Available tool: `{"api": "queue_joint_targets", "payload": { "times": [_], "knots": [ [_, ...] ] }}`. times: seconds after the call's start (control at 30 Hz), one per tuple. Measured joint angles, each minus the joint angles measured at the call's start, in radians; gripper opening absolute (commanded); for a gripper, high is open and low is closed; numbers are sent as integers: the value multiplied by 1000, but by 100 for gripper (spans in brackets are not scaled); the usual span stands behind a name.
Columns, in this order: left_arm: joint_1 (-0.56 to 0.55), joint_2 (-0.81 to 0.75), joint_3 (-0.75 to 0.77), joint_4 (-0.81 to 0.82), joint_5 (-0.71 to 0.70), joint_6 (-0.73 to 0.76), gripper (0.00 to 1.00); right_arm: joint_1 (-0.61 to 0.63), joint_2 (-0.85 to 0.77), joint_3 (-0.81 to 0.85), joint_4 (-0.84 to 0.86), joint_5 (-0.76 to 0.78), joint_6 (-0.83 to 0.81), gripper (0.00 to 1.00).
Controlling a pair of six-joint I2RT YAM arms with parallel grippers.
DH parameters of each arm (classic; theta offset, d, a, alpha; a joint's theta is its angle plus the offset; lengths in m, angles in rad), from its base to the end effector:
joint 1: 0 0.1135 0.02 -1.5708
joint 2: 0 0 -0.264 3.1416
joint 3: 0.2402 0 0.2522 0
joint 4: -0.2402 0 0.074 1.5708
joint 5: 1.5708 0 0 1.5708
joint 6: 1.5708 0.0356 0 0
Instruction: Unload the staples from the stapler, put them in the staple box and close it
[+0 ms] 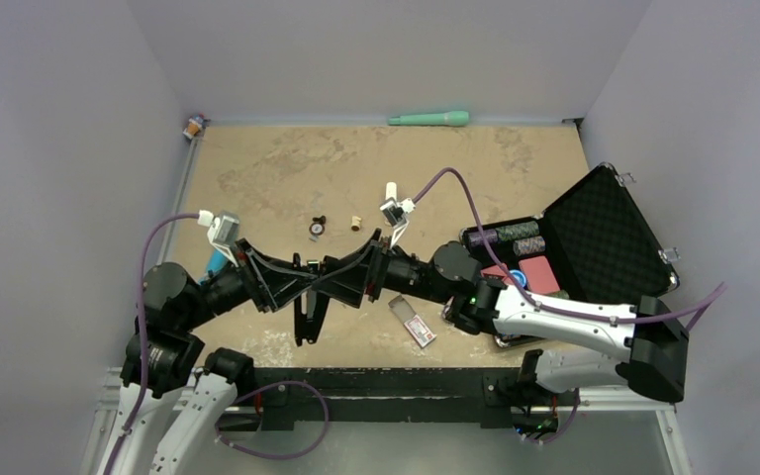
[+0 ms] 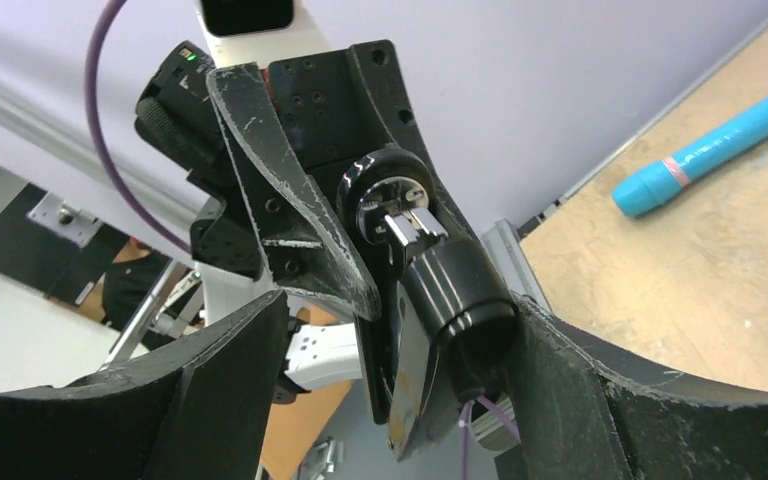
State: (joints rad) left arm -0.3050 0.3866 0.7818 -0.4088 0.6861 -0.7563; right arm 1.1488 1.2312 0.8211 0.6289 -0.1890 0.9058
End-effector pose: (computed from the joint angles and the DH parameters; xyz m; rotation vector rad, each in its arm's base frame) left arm 0.0695 -0.0455 0.3613 0.1985 1.7469 -1.3387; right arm 0.1114 0.2646 0.3434 -0.3846 1.5776 1.7999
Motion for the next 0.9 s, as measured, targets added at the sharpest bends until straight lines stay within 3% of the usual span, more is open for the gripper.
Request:
{"api": "queue_joint_targets", "payload": {
  "times": [0.33, 0.73, 0.8, 0.9],
  "knots": [
    [0, 3, 0, -57, -42, 40, 0, -3, -100, -44, -181, 180, 22, 80],
    [0, 118, 7, -132, -75, 173, 0, -6, -169, -51, -425, 364, 47, 69],
    [0, 177, 26, -163, -93, 211, 0, -6, -170, -51, -435, 374, 47, 61],
    [0, 257, 51, -184, -111, 258, 0, -6, -157, -37, -446, 383, 47, 32]
  ]
}}
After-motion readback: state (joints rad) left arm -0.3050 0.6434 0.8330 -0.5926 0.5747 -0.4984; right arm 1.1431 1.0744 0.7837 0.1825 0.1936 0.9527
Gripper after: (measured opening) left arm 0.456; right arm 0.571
